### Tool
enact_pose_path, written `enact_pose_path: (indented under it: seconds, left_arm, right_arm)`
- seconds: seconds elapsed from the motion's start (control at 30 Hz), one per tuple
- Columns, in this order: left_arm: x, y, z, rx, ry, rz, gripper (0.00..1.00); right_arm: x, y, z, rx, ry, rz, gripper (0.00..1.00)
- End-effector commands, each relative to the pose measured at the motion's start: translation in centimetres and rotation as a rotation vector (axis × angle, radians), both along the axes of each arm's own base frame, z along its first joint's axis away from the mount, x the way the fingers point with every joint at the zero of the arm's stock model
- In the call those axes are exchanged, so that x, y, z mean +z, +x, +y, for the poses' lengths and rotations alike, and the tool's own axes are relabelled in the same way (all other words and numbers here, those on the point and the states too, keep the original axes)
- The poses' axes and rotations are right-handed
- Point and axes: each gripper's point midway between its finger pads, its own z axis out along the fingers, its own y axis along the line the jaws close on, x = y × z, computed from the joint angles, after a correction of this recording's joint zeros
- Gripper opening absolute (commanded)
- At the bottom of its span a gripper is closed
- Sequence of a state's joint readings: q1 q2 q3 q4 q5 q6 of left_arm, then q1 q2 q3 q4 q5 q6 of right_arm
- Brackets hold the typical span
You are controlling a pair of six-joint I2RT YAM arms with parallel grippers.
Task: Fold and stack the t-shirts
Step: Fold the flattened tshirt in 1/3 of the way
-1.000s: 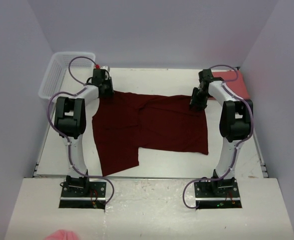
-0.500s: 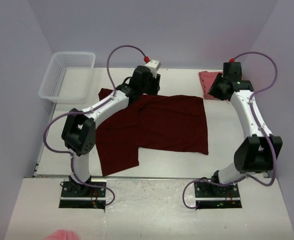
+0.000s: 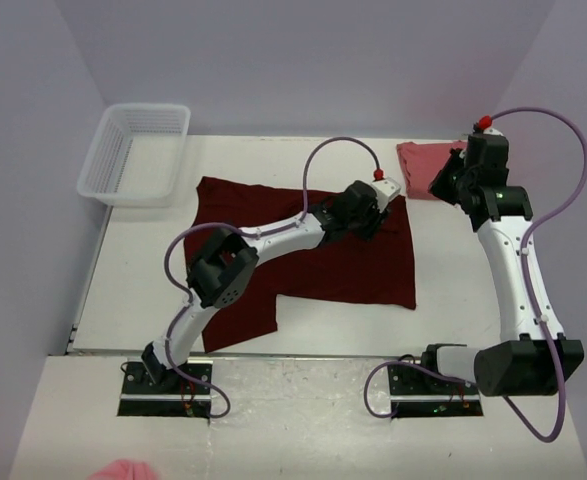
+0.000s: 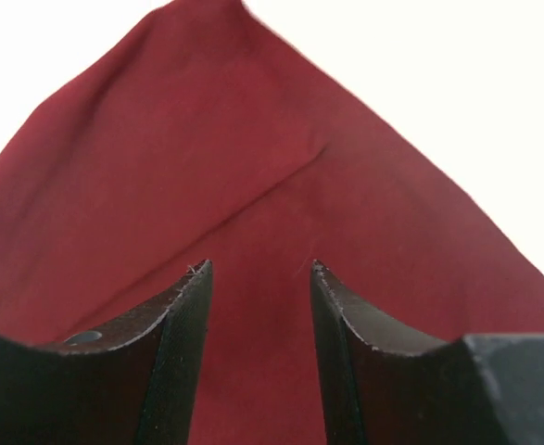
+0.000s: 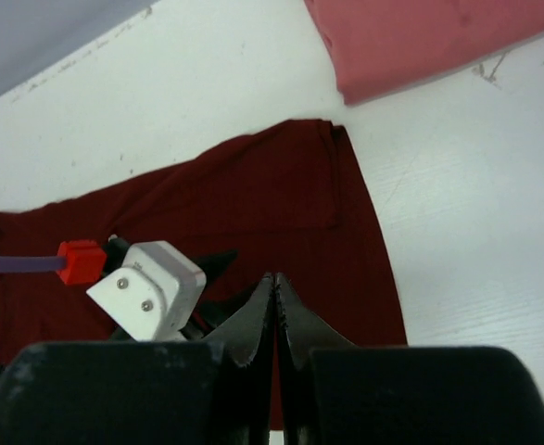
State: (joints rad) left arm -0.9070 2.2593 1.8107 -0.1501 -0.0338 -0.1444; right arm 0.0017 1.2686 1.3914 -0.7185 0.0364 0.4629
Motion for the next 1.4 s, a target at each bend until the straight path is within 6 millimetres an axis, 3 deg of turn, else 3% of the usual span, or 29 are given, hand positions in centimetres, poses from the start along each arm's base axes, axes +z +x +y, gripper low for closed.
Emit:
enact_pose_path:
  seconds: [0.0,0.27,0.43,0.47,0.6,0.8,1.1,1.37]
  left_arm:
    - [3.7,2.1,-3.0,-0.066,-0.078,-0.163,0.48]
    - [2.1,0.6,-7.5,-0.296,-0.15,-0.17,0.54]
    - [1.2,0.8,-8.8,-0.377,-0.151,-0.19,0.53]
    - [0.1,0.7,-9.0,-0.389,-0.142,-0.179,0.53]
    - [-0.6,0.4,-9.8,-0.445,-0.159,-0.173,0.47]
    - [-1.6,1.5,-9.2,-0.443,-0.182,-0.136,0.35]
    - [-2.9,3.8,-7.8,-0.419,-0.185,-0.092,0.37]
    - [-3.1,3.2,-7.8,-0.465,-0.227,-0.036,0.38]
  right_arm:
    - [-0.6,-0.6,1.2,0.066,0.025,0.013,0.0]
    - [0.0,-1.3,1.3,0.074,0.026,-0.008,0.0]
    - [-0.1,-1.9,1.6,0.091,0.034,-0.008,0.0]
    - [-0.2,-2.0,1.6,0.091,0.032,-0.008,0.0]
    - [-0.4,-2.3,1.5,0.092,0.025,-0.005,0.0]
    - [-0.3,-2.9,1.7,0.105,0.027,-0.013,0.0]
    - [-0.5,-3.6,2.0,0.13,0.031,-0.023,0.0]
    - [0.1,-3.9,2.3,0.142,0.041,-0.04,0.0]
